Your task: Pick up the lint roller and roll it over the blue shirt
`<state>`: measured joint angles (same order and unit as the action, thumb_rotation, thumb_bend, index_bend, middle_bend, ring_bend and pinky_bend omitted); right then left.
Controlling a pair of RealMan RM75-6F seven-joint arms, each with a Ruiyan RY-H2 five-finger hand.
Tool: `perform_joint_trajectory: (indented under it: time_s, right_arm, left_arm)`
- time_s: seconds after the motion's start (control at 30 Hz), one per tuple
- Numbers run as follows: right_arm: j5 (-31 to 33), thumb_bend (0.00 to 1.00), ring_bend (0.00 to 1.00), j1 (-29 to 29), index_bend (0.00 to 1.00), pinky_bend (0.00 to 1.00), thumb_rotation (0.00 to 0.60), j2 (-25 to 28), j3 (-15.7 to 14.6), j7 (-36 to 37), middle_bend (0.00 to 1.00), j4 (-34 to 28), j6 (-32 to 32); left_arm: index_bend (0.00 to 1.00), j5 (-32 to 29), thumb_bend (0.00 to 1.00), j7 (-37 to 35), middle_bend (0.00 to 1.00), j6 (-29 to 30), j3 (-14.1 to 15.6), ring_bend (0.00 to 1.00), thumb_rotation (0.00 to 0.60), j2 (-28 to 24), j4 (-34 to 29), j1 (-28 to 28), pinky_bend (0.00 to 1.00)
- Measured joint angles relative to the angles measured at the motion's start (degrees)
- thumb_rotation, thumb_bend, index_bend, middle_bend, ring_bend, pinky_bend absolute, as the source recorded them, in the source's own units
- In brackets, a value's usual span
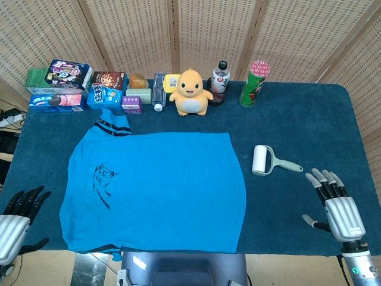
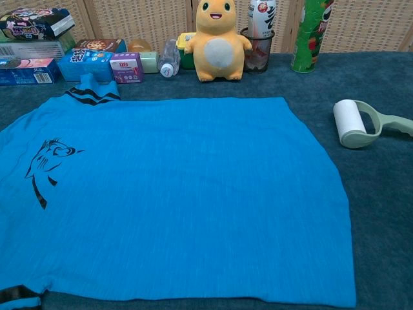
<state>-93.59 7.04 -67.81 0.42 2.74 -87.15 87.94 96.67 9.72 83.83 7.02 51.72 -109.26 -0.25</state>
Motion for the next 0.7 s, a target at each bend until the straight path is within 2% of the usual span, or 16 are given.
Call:
perform_joint_trajectory:
  time_s: [0.2, 0.37, 0.57, 0.7]
  right_arm:
    - [0.5, 0.0, 0.03, 0.5, 0.09, 0.0, 0.6, -0.6, 0.2, 0.0, 0.08, 0.4, -1.8]
    - [1.6, 0.0, 0.06, 2.9, 0.1, 0.05, 0.6, -1.0, 0.8, 3.5, 0.11, 1.6, -6.2]
    - [4.5, 0.0, 0.08, 9.2, 0.11, 0.09, 0.6, -2.3, 2.9, 9.8, 0.13, 6.5, -17.2]
    - [7.3, 0.0, 0.09, 14.9, 0.12, 0.12, 0.6, -4.2, 4.7, 13.3, 0.15, 12.5, -26.4]
  left_arm:
    - [0.0, 0.7, 0.09, 0.3, 0.0, 0.5, 0.2, 0.0, 0.6, 0.0, 0.1, 0.3, 0.01]
    - [0.0, 0.6, 0.09, 0.4, 0.0, 0.3, 0.2, 0.0, 0.6, 0.2, 0.0, 0.3, 0.01]
    - [0.0, 0.3, 0.09, 1.5, 0.0, -0.6, 0.0, 0.0, 0.6, 0.6, -0.5, -0.1, 0.01]
    - [0.0, -0.2, 0.09, 2.0, 0.0, -1.2, -0.2, 0.0, 0.6, 0.9, -0.8, -0.4, 0.01]
